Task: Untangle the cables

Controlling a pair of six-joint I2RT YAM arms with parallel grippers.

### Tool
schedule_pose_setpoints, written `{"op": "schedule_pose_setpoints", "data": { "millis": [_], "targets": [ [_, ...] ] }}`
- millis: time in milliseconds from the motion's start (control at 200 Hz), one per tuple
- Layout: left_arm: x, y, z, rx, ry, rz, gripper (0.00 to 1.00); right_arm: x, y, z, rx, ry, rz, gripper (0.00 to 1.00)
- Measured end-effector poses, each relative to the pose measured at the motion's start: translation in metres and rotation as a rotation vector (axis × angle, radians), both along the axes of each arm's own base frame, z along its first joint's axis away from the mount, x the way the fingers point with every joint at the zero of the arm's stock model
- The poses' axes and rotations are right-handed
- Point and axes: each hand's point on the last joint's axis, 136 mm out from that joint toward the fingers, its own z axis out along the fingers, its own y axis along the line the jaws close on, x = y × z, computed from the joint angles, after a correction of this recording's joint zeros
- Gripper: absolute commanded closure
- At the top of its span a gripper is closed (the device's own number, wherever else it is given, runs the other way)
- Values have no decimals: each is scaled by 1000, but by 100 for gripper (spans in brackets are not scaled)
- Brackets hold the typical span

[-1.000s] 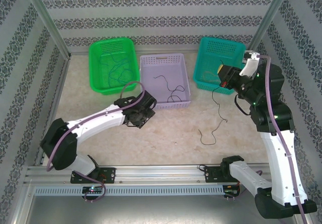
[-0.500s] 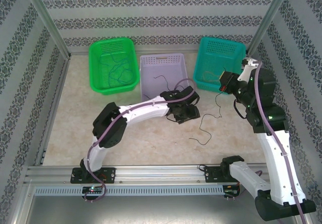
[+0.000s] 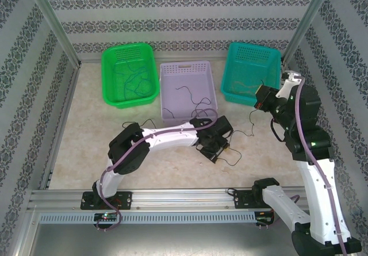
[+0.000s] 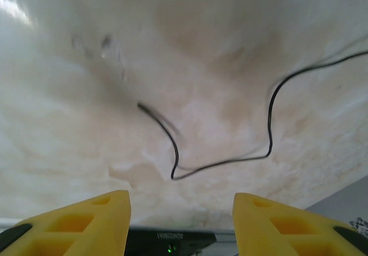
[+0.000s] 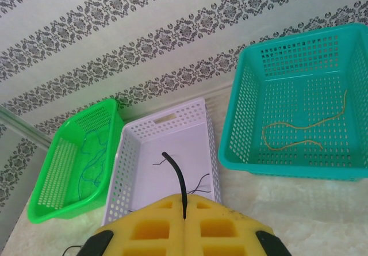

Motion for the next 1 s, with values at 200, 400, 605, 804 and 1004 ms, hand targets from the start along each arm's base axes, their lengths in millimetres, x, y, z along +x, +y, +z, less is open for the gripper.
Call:
{"op": "schedule_pose_setpoints", "data": {
  "millis": [200,400,605,804,1004],
  "targets": [
    [-7,-21,-6,-16,30,40,51,-6,-1,3,2,-11,0,100],
    [-9,-21,-19,9,48,56,52,-6,-1,3,2,-9,1,100],
    [-1,-23,-41,26,21,82,60,-9,-1,3,3,-10,1,100],
    [-1,-27,-48,31,34,80,92,-13,-2,7,3,-21,1,100],
    [-2,-21,-48,41,12,86,100,-14,-4,12,-2,-32,-7,100]
  ]
}}
